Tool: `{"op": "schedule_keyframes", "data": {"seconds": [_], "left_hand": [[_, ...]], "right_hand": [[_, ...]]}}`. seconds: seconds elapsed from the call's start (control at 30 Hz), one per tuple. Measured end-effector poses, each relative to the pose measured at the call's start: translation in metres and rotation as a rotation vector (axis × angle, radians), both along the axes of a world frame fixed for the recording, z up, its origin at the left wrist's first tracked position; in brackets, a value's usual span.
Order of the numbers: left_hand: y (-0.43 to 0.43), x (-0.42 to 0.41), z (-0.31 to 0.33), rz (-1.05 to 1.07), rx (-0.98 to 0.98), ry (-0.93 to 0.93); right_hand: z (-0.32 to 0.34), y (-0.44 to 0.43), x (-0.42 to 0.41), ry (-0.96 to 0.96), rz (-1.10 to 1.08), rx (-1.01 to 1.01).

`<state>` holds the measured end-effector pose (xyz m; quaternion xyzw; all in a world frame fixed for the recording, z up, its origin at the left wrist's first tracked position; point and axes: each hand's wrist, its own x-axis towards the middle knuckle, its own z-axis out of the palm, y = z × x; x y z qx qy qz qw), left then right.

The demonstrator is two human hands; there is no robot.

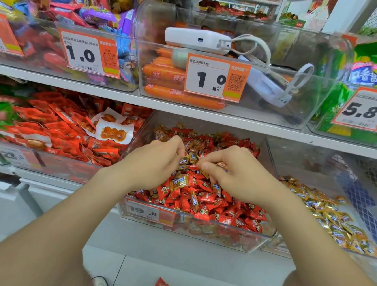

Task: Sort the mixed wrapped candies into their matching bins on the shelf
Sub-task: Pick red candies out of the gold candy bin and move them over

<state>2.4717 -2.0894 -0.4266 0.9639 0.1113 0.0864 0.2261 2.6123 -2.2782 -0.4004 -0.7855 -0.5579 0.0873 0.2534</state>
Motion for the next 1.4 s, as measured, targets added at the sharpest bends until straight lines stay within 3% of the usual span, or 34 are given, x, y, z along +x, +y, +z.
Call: {"op": "schedule_keyframes", "data": {"seconds": [0.2,0.37,0.47,0.63,0.8,0.93,1.1,1.23,1.4], "left_hand": [[0.001,-0.003,0.002,0.004,0.114,0.173],[0.005,-0.003,-0.003,-0.025,0.052,0.159],[0.007,-0.002,-0.004,0.030,-0.012,0.050],[0.007,0.005,-0.002,0.159,0.027,-0.066],[0.013,0.022,-0.011,0.106,0.172,0.041],[0.016,0.033,-0.020,0.004,0.174,0.167],[0.020,0.040,-0.025,0.003,0.125,0.257],[0.019,0.042,-0.029,0.040,0.167,0.248],[0.017,0.041,-0.025,0.038,0.201,0.199]], "right_hand": [[-0.007,0.001,-0.020,-0.177,-0.008,-0.208],[-0.010,0.005,-0.020,-0.132,0.017,-0.239],[0.000,0.002,-0.017,0.014,-0.034,-0.167],[0.001,-0.002,-0.006,0.087,-0.180,-0.097],[-0.003,-0.002,0.003,-0.075,-0.391,-0.024],[-0.002,0.001,0.011,-0.002,-0.514,0.114],[-0.006,-0.001,0.016,-0.009,-0.425,0.165],[-0.010,-0.002,0.017,-0.085,-0.242,0.039],[-0.010,0.002,0.015,-0.111,-0.274,-0.017]]}}
